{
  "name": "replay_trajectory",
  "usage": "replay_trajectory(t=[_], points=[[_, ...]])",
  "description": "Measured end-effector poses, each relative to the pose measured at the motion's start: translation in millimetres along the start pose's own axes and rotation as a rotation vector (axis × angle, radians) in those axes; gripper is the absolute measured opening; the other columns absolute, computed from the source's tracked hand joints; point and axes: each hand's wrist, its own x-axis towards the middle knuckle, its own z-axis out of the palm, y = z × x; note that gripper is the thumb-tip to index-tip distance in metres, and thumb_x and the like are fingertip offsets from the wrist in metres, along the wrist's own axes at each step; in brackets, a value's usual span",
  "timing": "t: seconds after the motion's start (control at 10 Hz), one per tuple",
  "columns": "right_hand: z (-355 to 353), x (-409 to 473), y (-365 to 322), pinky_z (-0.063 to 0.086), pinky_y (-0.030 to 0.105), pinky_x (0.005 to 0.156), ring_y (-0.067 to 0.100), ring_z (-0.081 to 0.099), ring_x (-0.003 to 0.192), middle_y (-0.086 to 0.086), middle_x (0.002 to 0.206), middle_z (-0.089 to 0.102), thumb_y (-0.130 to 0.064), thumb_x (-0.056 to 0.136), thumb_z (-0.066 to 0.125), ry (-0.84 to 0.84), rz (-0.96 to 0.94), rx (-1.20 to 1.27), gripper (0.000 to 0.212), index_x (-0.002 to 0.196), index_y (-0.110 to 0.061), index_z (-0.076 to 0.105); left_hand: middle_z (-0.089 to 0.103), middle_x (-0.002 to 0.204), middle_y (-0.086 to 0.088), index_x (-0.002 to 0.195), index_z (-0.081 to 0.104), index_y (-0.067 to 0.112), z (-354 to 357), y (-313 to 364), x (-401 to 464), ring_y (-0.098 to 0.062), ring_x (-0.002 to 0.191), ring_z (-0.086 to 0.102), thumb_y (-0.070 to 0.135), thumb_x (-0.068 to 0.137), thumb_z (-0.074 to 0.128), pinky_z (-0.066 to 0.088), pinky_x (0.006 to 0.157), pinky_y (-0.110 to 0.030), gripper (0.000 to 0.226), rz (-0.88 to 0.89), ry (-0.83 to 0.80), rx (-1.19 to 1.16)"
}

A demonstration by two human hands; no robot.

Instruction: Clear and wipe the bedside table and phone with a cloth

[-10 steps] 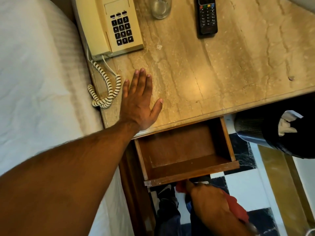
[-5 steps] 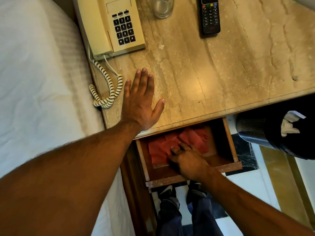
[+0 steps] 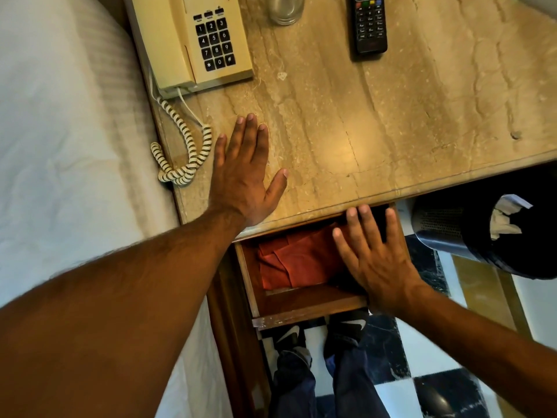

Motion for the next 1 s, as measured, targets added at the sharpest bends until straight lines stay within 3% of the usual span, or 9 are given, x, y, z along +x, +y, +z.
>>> replay_trajectory(t=[0.2, 0.3, 0.4, 0.5, 0.6, 0.7, 0.8, 0.9, 1.0], points=[[1.6, 10.3, 11.5, -0.012, 0.079, 0.107, 0.056, -0.014, 0.146, 0.036, 0.157, -0.022, -0.062, 0.009, 0.088, 0.159, 0.071, 0.026, 0.186, 0.153, 0.003, -0.009, 0.007, 0.168, -0.018, 0.158, 0.015, 0.004, -0.2, 2.0, -0.2, -0.032, 0.156, 0.002, 0.054, 0.096, 0.032, 0.005, 0.125, -0.055, 0.081, -0.002, 0.018, 0.021], [-9.9, 23.4, 15.4, -0.006, 0.082, 0.106, 0.057, -0.010, 0.147, 0.036, 0.159, -0.014, -0.055, 0.017, 0.090, 0.202, 0.141, 0.076, 0.170, 0.152, 0.004, 0.005, 0.007, 0.168, -0.018, 0.158, 0.014, 0.004, 0.3, 2.3, -0.7, -0.032, 0.156, 0.003, 0.054, 0.097, 0.031, 0.005, 0.125, -0.055, 0.081, -0.001, 0.020, 0.024], [-12.7, 28.6, 15.9, 0.002, 0.079, 0.109, 0.058, 0.006, 0.146, 0.037, 0.158, 0.008, -0.033, 0.038, 0.090, 0.324, 0.177, 0.104, 0.142, 0.152, 0.005, 0.014, 0.007, 0.168, -0.018, 0.158, 0.014, 0.004, 1.2, 2.9, -0.2, -0.032, 0.156, 0.003, 0.053, 0.097, 0.033, 0.005, 0.125, -0.055, 0.080, -0.001, 0.029, 0.019], [-17.1, 34.2, 23.1, 0.024, 0.069, 0.108, 0.055, 0.036, 0.129, 0.035, 0.142, 0.038, -0.019, 0.065, 0.076, 0.532, 0.210, 0.083, 0.088, 0.142, 0.002, 0.038, 0.008, 0.168, -0.018, 0.158, 0.016, 0.004, 1.4, 2.9, -0.2, -0.031, 0.156, 0.003, 0.054, 0.096, 0.033, 0.005, 0.125, -0.055, 0.081, 0.001, 0.032, -0.001], [-29.2, 50.6, 27.3, 0.043, 0.054, 0.086, 0.041, 0.055, 0.091, 0.024, 0.105, 0.060, -0.010, 0.077, 0.065, 0.716, 0.255, 0.076, 0.036, 0.112, -0.005, 0.058, 0.009, 0.168, -0.017, 0.157, 0.017, 0.005, 2.1, 1.9, -0.9, -0.031, 0.156, 0.004, 0.055, 0.095, 0.032, 0.005, 0.125, -0.055, 0.081, 0.000, 0.028, 0.002], [-37.6, 60.6, 25.0, 0.044, 0.046, 0.075, 0.033, 0.052, 0.071, 0.017, 0.083, 0.058, -0.007, 0.075, 0.065, 0.812, 0.309, 0.093, 0.026, 0.098, -0.008, 0.054, 0.010, 0.168, -0.017, 0.157, 0.018, 0.005, 1.9, 0.2, -0.9, -0.030, 0.156, 0.004, 0.055, 0.095, 0.032, 0.006, 0.125, -0.055, 0.081, 0.005, 0.028, 0.011], [-37.8, 57.4, 24.8, 0.045, 0.047, 0.077, 0.034, 0.053, 0.074, 0.018, 0.088, 0.057, -0.013, 0.063, 0.076, 0.734, 0.309, 0.094, 0.049, 0.105, -0.009, 0.050, 0.007, 0.168, -0.016, 0.158, 0.016, 0.005, -2.0, 3.2, -0.6, -0.029, 0.157, 0.002, 0.055, 0.096, 0.031, 0.004, 0.125, -0.054, 0.081, -0.010, -0.005, 0.011], [-55.9, 50.8, 29.9, 0.046, 0.045, 0.076, 0.033, 0.051, 0.080, 0.015, 0.095, 0.055, -0.025, 0.049, 0.088, 0.511, 0.260, 0.080, 0.072, 0.109, -0.012, 0.052, -0.003, 0.169, -0.017, 0.158, 0.006, 0.004, -11.4, 8.8, -1.5, -0.030, 0.156, -0.006, 0.054, 0.100, 0.027, -0.001, 0.126, -0.052, 0.079, -0.022, -0.065, 0.072], [-94.5, 51.2, 45.5, 0.048, 0.042, 0.083, 0.027, 0.052, 0.094, 0.008, 0.110, 0.054, -0.057, 0.055, 0.085, 0.306, 0.098, 0.145, 0.084, 0.119, -0.018, 0.047, -0.005, 0.167, -0.022, 0.157, 0.004, 0.001, -34.3, 11.1, -5.3, -0.033, 0.156, -0.007, 0.050, 0.101, 0.028, -0.005, 0.126, -0.050, 0.078, 0.010, 0.016, 0.129]])
